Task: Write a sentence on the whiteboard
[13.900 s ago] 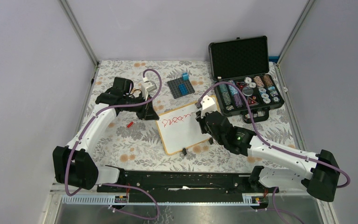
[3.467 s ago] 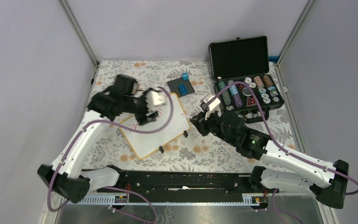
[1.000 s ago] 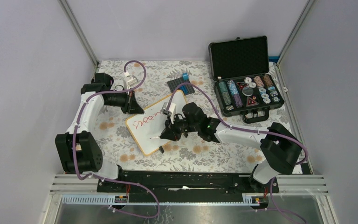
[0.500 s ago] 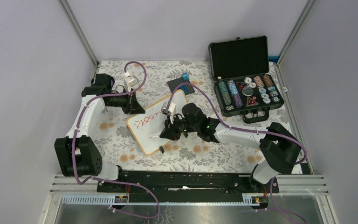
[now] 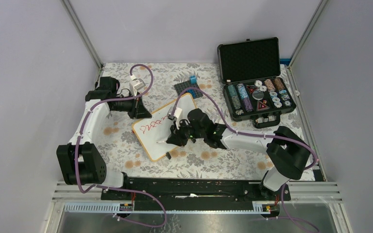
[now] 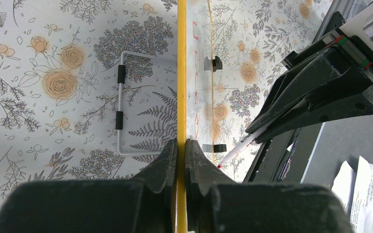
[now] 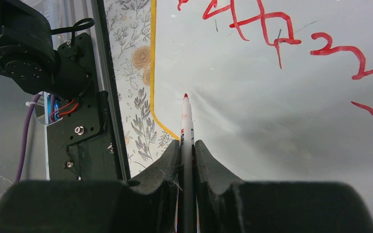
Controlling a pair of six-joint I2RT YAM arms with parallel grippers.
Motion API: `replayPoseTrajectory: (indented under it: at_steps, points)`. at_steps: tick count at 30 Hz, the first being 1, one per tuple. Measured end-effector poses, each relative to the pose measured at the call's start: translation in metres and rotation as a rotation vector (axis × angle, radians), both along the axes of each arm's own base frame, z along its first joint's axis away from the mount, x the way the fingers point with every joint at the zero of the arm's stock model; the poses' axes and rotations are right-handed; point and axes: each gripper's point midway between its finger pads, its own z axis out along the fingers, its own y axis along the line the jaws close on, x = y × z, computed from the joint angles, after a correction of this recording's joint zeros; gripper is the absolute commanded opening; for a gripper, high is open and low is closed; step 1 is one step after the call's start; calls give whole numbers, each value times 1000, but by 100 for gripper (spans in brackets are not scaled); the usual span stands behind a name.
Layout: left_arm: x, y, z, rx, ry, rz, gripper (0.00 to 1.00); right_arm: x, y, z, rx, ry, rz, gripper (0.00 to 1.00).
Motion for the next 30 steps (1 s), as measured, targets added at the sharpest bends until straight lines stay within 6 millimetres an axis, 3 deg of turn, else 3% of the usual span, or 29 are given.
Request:
replayPoseTrajectory:
  at_steps: [12, 22, 30]
  points:
    - [0, 0, 0, 0, 0, -1, 0, 11, 8, 2, -12, -18, -34, 0]
    - [0, 0, 0, 1, -2, -1, 0, 6, 25, 6, -8, -36, -3, 0]
    - [0, 0, 0, 1, -8, -1, 0, -1, 25, -1, -38, -31, 16, 0]
